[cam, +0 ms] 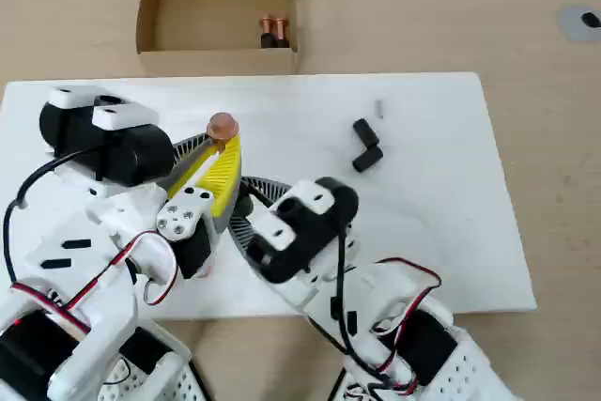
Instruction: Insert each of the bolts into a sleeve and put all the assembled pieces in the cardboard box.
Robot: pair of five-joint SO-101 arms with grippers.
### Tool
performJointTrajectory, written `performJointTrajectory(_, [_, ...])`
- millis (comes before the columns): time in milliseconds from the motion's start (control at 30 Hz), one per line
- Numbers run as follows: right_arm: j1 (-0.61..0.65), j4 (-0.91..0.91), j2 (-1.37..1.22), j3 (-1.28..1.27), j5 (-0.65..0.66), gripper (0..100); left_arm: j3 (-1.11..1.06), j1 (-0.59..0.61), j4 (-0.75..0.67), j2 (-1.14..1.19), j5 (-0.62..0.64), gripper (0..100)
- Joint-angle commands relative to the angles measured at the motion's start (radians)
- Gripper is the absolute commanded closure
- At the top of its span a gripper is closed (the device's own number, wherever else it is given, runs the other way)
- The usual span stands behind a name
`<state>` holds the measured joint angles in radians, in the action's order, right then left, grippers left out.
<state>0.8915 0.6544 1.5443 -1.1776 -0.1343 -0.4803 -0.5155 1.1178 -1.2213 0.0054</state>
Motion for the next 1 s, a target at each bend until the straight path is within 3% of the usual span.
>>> performJointTrajectory(0, [0.004,-0.032,0.027,0.058,-0.049,98.7,-0.017,-0.011,0.005,0.010,-0.008,99])
performJointTrajectory(467, [-0.048,-0.031,0.027,0.051,-0.052,98.7,-0.002,0.012,-0.068,0.004,-0.046,100])
performJointTrajectory(667, [-0.048,-0.029,0.027,0.051,-0.052,98.7,-0.009,0.123,-0.153,0.004,0.015,100])
performJointTrajectory(967, [-0.048,-0.029,0.019,0.050,-0.052,98.7,-0.008,0.124,-0.147,0.004,0.052,99])
